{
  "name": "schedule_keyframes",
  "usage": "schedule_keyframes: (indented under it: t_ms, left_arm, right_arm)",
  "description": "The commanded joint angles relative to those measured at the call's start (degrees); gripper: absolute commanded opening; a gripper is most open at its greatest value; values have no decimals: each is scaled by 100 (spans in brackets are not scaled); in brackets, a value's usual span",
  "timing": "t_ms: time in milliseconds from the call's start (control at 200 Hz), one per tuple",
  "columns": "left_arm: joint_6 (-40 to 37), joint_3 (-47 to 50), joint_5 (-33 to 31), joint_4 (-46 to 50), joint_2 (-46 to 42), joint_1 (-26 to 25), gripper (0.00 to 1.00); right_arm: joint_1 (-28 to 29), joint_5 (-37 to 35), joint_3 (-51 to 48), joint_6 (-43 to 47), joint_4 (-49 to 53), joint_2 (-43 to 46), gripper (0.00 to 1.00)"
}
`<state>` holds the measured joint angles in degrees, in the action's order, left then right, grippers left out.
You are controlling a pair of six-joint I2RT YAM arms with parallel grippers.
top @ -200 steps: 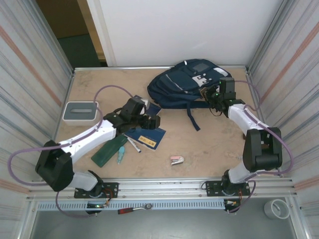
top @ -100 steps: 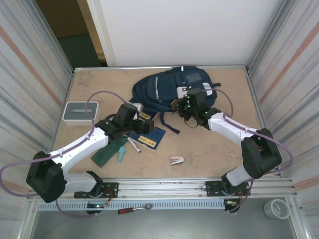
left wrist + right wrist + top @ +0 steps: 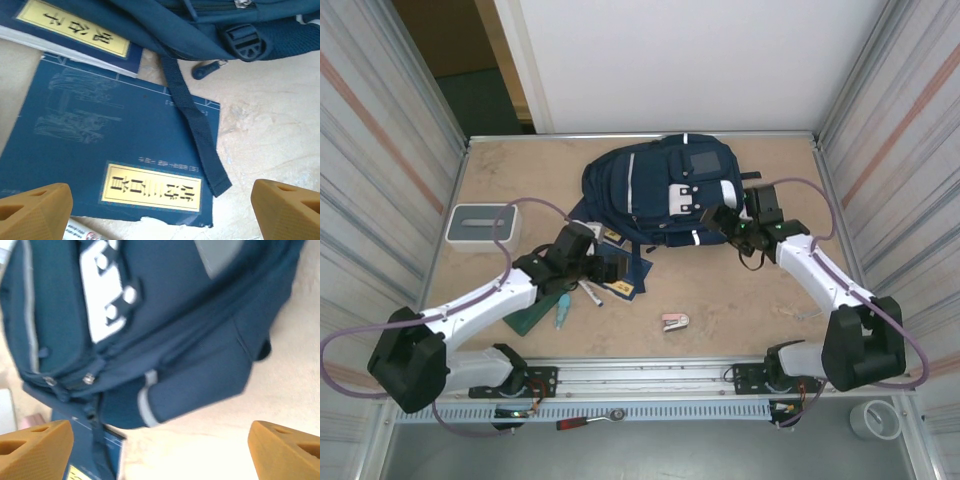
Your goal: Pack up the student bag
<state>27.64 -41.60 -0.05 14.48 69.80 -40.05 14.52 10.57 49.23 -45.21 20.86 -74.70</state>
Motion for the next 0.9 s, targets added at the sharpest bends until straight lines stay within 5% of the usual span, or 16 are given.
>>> schedule_keyframes:
  t_ms: [0,155,271,426,531,897]
  left_arm:
    - [-161,-81,-264,-287,116,-271,92]
    - [-189,-43,-303,-613,335,-527,89]
    - [-235,88,-225,-1048,484,-608,87]
    - [-400,229,-192,-1465,512,-646,85]
    - [-671,309,-180,-1658,401,-647,81]
    - [-2120,675,-670,-2767,88,-644,75]
  right_arm:
    - [-132,130,-445,-495,-559,-109,92]
    - [-140,252,-621,-1265,-1840,-675,91]
    - [-116,291,-414,-1441,-2182,-1216,80]
    - [-213,578,-275,-1580,-2526,-1539,27]
    - [-181,784,-239,-1837,-2587,-1196,9]
    - [337,464,464,-2667,-1870,386,2]
